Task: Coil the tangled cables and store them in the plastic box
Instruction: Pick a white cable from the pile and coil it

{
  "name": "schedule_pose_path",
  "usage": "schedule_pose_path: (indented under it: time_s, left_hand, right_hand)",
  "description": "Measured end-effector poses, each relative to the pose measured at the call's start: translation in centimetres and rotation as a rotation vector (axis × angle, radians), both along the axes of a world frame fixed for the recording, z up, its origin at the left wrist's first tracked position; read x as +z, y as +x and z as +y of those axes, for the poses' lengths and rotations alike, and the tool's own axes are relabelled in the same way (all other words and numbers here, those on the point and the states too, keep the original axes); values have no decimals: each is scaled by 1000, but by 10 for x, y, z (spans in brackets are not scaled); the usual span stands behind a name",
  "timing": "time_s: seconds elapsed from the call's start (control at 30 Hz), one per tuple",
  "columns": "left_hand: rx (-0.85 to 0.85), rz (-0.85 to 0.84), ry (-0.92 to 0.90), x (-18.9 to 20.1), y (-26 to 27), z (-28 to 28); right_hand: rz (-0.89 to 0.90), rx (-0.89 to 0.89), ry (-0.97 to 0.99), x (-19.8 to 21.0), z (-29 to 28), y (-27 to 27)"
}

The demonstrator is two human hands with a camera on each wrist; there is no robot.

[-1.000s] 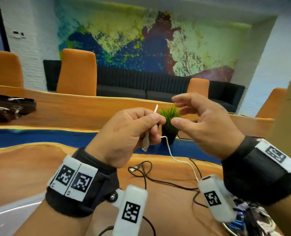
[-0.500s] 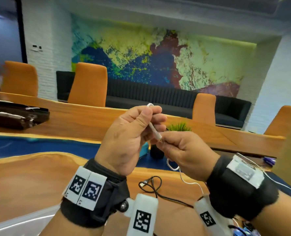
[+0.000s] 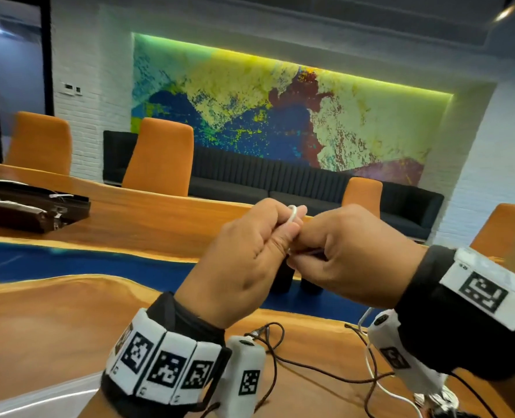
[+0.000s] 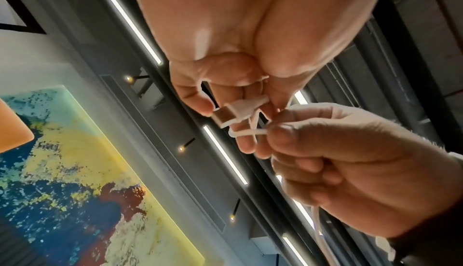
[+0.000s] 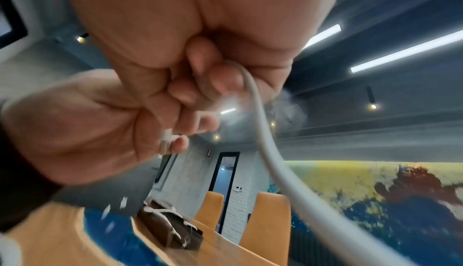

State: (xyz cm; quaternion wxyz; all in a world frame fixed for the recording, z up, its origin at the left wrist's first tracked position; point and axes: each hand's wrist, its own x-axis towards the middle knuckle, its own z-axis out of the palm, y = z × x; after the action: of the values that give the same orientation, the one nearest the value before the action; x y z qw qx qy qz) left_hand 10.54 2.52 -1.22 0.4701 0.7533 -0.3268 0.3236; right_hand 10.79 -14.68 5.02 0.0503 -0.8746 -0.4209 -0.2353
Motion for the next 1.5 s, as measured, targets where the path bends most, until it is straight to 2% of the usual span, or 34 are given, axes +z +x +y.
schedule_pose_path:
  time_s: [0.07,0.13,0.23,0.3,0.4,0.47,0.53,0.6,0.67,0.7,0.77,0.83,0.87,0.93,1.07,1.17,1.27,1.33,1.4,1.43,1.5]
  left_hand:
    - [19,-13,12,0,3,5]
    - [35,-19,18,0,5,8]
    - [-60,51,-42,0,8,11]
    - [-202,154,-126,-2,11,13]
    - [-482,336,-355,-4,12,12]
    - [-653,436,-525,-3,12,9]
    - [-767,486,-661,-2,11,6]
    - [-809,488,-758,-1,12,7]
    - [-692,432,-734,-1,18,9]
    - [-530,368,-640,-4,22,10]
    - [-130,214,-307,-13,31,12]
    - [80,111,-36,-22,38,11]
    - [97,104,-14,-23,40,9]
    - [45,136,-93,-23,39,7]
    - [-89,283,-217,-21,37,6]
    - [-364,427,-356,-19,35,7]
    - [-706,521,-593,-14,32,4]
    - [-806,531,-732,-12,29,0]
    - [-761,513,-786,-11,30,0]
    - [-629,477,-724,-13,32,1]
    - [-215,351,-412,-19,39,5]
  right_hand:
    - [58,14,147,10,-2,0]
    - [191,72,302,25,-4,-1]
    - [268,164,404,40,-2,2]
    - [236,182,467,42,2,11]
    - [256,195,667,34,6,34]
    - [276,146,779,22,9,48]
    - [361,80,809,3,10,57]
    - [459,25,684,-18,12,58]
    - [443,-28,404,-34,15,52]
    - [386,-49,245,-36,15,47]
    - [261,-81,27,-28,15,38]
    - [154,-74,-7,-11,14,31]
    - [106,-61,17,-1,14,30]
    - [58,-39,100,15,13,33]
    - [15,54,252,29,11,49]
    - [-1,64,414,19,8,75]
    - [182,26,566,-12,7,93]
    - [345,-20,463,-37,9,88]
    - [408,-57,192,-52,14,75]
    - [390,-75,47,-53,15,67]
    - [283,-79,-109,-42,12,57]
